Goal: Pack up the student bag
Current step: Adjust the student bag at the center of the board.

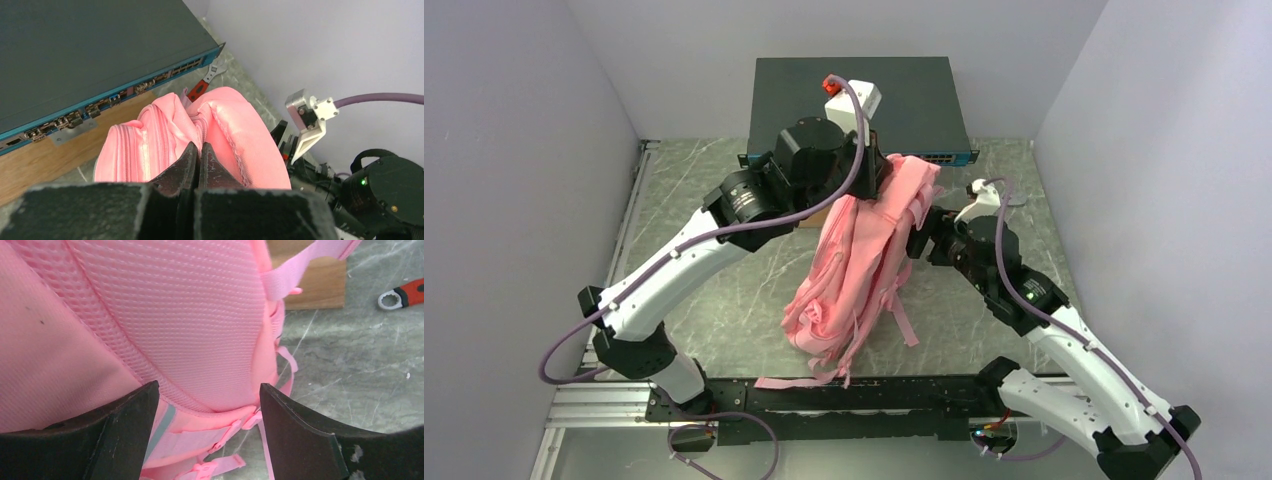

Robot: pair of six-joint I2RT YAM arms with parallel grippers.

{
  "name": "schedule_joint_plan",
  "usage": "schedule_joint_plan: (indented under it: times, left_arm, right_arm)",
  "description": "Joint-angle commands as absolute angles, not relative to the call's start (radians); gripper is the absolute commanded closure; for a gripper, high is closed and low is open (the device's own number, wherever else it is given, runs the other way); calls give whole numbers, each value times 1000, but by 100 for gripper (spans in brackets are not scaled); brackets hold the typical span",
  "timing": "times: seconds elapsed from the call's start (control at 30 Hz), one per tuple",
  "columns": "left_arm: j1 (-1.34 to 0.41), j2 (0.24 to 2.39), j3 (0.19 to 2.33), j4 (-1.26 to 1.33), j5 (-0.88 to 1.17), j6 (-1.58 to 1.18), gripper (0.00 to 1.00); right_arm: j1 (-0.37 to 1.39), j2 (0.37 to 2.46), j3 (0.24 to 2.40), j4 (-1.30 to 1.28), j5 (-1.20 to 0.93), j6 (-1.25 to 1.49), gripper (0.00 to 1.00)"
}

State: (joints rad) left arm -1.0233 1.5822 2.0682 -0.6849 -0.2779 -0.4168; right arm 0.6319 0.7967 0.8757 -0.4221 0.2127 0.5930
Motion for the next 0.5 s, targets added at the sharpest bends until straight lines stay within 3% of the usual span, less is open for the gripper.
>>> schedule_joint_plan:
  times: [0.0,0.1,0.3,0.47]
  left_arm:
    - [-1042,1560,2159,-166,-351,-492,100]
    - [-1091,1585,2185,-148,-401,-466,100]
    - [-1144,1542,2013,-108,-407,-590,100]
    - [-1206,1493,1923,-130,-421,-623,100]
  right_arm:
    - [635,868,979,-361,72,570,23]
    - [635,953,1051,-314,8,536,23]
    - [627,1111,1253,-357,-71,399,23]
    - [613,1123,1300,-393,-128,326,22]
